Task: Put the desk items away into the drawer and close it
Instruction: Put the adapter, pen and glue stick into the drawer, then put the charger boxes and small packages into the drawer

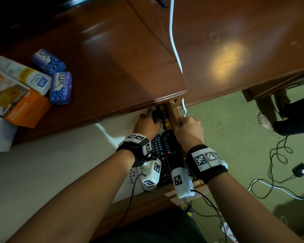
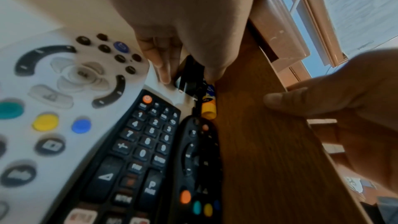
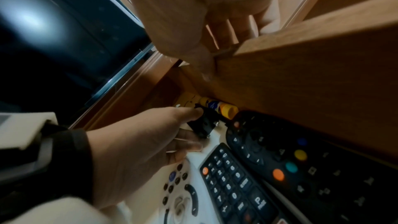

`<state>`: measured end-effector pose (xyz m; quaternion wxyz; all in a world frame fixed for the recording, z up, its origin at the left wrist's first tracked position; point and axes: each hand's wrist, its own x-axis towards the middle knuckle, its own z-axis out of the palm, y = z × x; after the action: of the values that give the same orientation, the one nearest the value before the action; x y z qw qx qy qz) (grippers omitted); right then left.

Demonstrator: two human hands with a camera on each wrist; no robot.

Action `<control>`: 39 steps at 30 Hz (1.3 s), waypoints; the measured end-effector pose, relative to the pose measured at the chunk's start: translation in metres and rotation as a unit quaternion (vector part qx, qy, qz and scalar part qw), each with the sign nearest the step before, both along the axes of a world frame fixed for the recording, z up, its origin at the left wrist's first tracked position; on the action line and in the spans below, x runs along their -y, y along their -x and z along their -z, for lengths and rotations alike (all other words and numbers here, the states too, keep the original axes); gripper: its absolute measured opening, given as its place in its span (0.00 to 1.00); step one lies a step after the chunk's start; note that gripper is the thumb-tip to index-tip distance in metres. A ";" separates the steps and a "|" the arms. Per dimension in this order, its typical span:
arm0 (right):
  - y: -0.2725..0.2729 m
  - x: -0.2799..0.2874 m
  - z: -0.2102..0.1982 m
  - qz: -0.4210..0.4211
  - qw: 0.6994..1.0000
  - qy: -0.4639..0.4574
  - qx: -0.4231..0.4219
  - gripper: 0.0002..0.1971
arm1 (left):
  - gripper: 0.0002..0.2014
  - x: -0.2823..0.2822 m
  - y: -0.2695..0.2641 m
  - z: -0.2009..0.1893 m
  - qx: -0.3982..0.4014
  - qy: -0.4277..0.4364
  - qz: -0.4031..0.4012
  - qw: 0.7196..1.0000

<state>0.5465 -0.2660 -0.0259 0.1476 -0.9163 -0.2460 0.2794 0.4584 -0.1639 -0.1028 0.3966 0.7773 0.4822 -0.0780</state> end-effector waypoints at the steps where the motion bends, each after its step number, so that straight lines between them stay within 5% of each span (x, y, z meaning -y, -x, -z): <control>1: 0.000 0.000 0.000 0.001 1.000 -0.001 -0.002 0.07 | 0.34 0.001 0.001 -0.001 -0.005 0.001 -0.004 1.000; 7: 0.003 0.000 0.003 -0.006 1.000 -0.003 0.009 0.09 | 0.37 0.007 0.017 -0.014 0.012 0.014 -0.014 1.000; 14: 0.039 -0.012 -0.007 -0.036 0.989 -0.040 0.139 0.25 | 0.15 -0.003 0.074 -0.050 0.084 0.017 -0.033 0.996; 19: 0.076 -0.052 -0.023 -0.088 0.977 -0.150 0.121 0.16 | 0.05 -0.027 0.130 -0.089 0.149 -0.026 -0.060 0.987; 27: 0.129 -0.140 -0.045 -0.216 0.946 -0.226 0.082 0.12 | 0.06 -0.090 0.196 -0.132 0.178 -0.159 -0.129 0.962; 31: 0.134 -0.196 -0.053 -0.243 0.943 -0.220 0.061 0.12 | 0.12 -0.115 0.203 -0.139 0.103 -0.245 -0.118 0.957; 36: 0.128 -0.257 -0.047 -0.333 0.922 -0.195 0.035 0.19 | 0.32 -0.131 0.198 -0.138 -0.057 -0.364 0.037 0.929; 39: 0.124 -0.286 -0.045 -0.374 0.912 -0.167 0.024 0.18 | 0.31 -0.134 0.198 -0.127 -0.089 -0.372 0.066 0.922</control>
<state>0.4226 0.0203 0.0190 0.1770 -0.7257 -0.6173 0.2471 0.2608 -0.0301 0.0242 0.0284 0.8888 0.4573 0.0124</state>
